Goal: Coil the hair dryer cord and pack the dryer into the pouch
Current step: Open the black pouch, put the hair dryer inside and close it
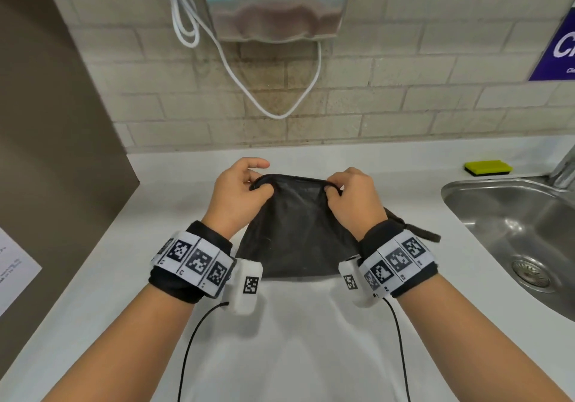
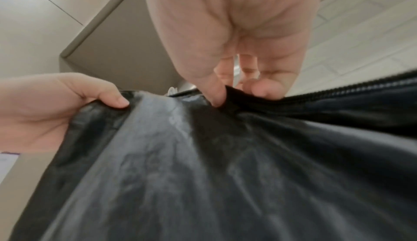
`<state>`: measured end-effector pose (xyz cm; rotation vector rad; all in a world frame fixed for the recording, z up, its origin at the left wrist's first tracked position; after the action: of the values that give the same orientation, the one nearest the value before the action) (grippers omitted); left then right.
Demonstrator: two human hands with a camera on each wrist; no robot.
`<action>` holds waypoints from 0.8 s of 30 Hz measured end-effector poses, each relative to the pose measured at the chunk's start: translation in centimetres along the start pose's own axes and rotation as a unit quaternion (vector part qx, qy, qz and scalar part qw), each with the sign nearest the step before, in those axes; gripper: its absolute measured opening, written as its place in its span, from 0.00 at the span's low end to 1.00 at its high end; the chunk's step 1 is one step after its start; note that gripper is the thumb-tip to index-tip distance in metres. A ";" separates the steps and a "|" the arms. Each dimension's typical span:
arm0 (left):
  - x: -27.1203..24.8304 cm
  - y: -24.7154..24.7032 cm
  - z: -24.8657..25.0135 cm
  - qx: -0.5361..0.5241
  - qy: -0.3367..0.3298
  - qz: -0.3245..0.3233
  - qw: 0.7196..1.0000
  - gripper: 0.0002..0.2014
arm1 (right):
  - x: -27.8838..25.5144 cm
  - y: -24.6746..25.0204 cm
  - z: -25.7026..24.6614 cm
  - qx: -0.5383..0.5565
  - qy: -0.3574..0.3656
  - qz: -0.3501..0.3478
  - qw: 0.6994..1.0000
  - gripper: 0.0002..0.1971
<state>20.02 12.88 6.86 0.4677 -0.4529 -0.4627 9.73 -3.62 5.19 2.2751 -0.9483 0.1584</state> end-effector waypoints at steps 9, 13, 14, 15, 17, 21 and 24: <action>-0.4 0.1 -0.9 -0.082 -0.037 0.106 0.990 0.16 | -0.2 -1.0 0.1 0.103 -0.001 0.005 0.995 0.15; -1.0 -1.2 0.6 0.113 -0.160 0.118 0.974 0.18 | -1.0 -2.2 -2.3 0.214 0.049 -0.060 0.974 0.07; -1.2 -1.7 0.8 0.138 -0.164 0.101 0.972 0.20 | -1.2 -2.4 -2.7 0.243 0.046 -0.075 0.966 0.08; -1.4 -2.1 1.0 0.157 -0.163 0.087 0.970 0.21 | -1.3 -2.7 -2.9 0.266 0.043 -0.083 0.959 0.08; -1.6 -2.6 1.2 0.175 -0.161 0.075 0.968 0.21 | -1.6 -2.9 -2.8 0.272 0.051 -0.083 0.957 0.07; -2.0 -3.0 1.1 0.173 -0.165 0.075 0.968 0.20 | -2.0 -2.9 -2.6 0.239 0.045 -0.093 0.966 0.09; -2.5 -3.2 0.7 0.168 -0.186 0.079 0.965 0.20 | -2.1 -2.8 -2.7 0.224 0.021 -0.089 0.970 0.14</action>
<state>16.65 11.35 5.04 0.6696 -0.9337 -0.3174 10.41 0.73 5.07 2.7436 -0.7335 0.3733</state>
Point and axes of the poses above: each hand's wrist, its own x-axis towards the middle knuckle, its own y-axis out of the back of the hand, z = x × y, the point moved 4 cm from there along x, towards the middle knuckle, and after that the axes turned 14 degrees about x, right-handed, at the moved point
